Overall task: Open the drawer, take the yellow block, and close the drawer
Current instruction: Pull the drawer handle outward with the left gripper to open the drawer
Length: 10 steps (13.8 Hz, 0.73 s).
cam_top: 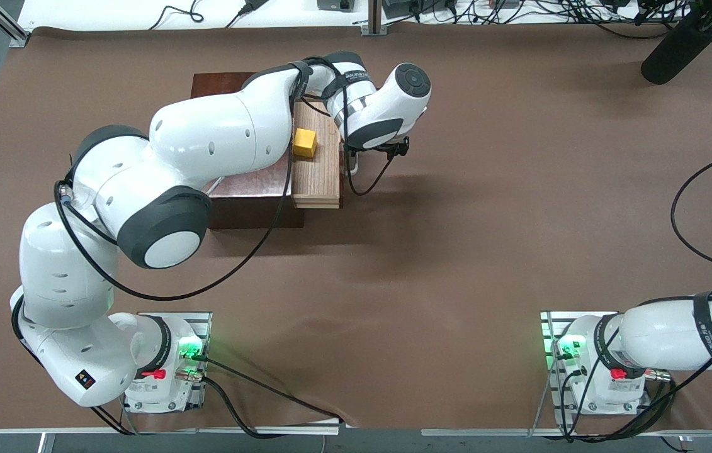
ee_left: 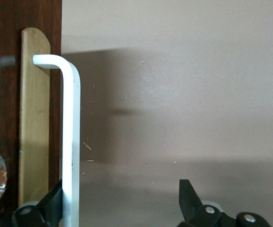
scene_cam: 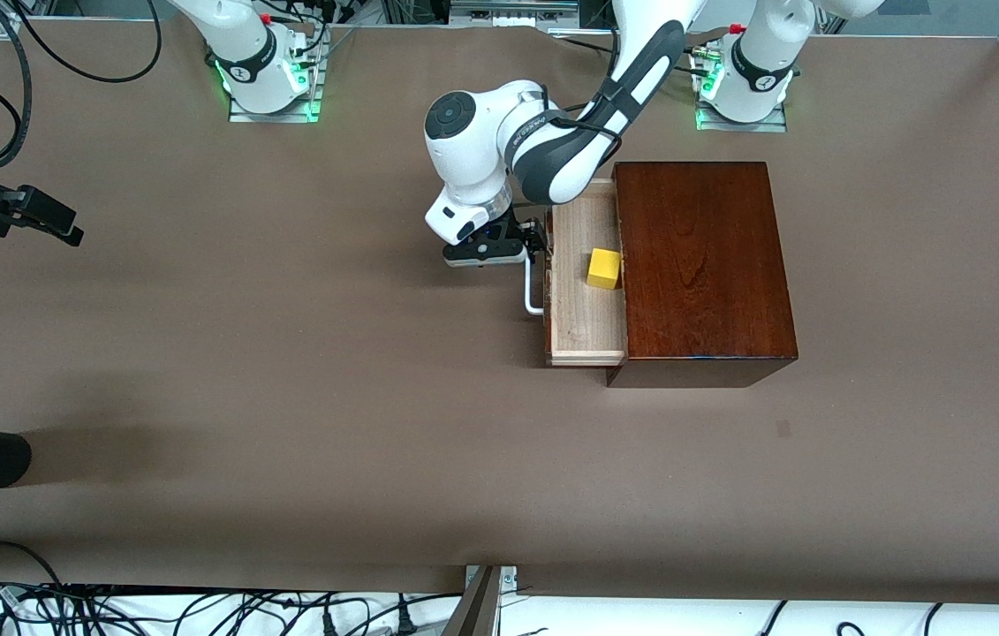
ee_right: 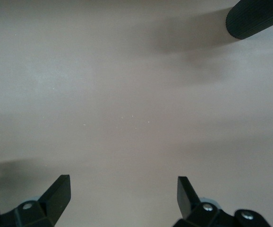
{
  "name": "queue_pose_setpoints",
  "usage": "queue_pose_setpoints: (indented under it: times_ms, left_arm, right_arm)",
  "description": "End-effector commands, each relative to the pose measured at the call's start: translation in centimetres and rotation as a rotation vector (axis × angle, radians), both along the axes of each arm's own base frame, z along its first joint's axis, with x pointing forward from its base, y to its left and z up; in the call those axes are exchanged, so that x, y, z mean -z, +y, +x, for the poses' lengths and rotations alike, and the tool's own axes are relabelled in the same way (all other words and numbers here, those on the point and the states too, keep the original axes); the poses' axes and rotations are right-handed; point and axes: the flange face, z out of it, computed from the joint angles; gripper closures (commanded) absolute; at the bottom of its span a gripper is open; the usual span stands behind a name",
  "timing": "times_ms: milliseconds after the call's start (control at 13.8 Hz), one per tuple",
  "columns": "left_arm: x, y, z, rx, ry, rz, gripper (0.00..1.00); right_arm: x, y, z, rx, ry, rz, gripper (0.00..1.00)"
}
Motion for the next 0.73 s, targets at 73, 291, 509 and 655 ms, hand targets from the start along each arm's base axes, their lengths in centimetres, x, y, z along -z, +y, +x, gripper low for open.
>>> queue_pose_setpoints:
  times_ms: [73,291,509,655]
  left_arm:
    - [-0.11,-4.5,-1.06,-0.013,0.006,-0.077,0.0]
    - [0.1,-4.75,-1.19,-0.01,0.006,-0.08,0.0]
    - [-0.28,-5.28,-1.11,-0.008,-0.001,-0.093,0.0]
    - [-0.53,-5.41,-0.98,-0.006,-0.005,-0.099,0.0]
  right_arm:
    - [-0.52,-0.15,0.42,0.014,-0.008,-0.006,0.0]
    - [-0.59,-0.13,0.43,0.014,-0.01,-0.004,0.0]
    - [-0.3,-0.04,0.52,0.011,-0.002,-0.004,0.0]
    - [-0.3,0.08,0.52,0.011,-0.002,-0.001,0.0]
